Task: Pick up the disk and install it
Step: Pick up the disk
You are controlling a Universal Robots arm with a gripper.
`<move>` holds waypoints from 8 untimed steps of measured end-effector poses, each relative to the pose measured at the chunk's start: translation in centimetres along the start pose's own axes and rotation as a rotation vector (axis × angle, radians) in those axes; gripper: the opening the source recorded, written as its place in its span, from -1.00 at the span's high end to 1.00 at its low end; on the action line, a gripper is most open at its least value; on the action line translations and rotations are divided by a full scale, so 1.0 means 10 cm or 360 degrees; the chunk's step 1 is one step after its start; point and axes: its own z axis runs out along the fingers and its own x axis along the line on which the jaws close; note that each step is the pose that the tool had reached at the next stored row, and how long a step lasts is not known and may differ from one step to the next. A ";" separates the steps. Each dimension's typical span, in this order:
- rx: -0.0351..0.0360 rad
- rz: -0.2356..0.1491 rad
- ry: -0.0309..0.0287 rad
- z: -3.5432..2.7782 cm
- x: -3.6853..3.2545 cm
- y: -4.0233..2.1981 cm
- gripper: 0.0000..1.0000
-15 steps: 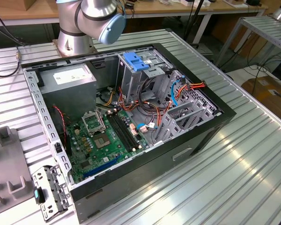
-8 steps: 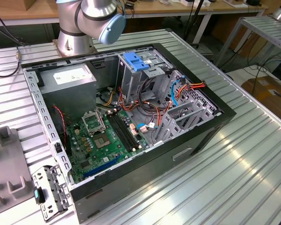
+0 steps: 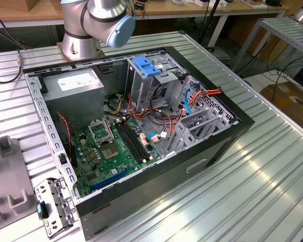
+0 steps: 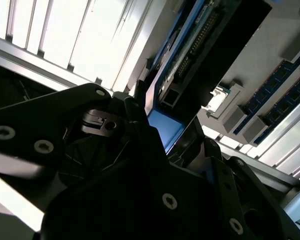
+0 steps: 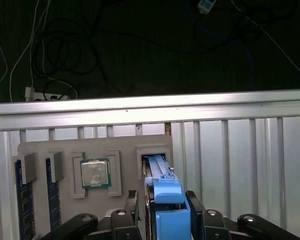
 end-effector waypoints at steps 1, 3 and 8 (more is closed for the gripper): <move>0.0000 0.0000 -0.00001 0.001 -0.009 0.000 0.00; 0.0000 -0.0001 0.00000 0.000 -0.016 0.001 0.00; 0.0000 -0.0001 0.00001 0.002 -0.025 0.001 0.00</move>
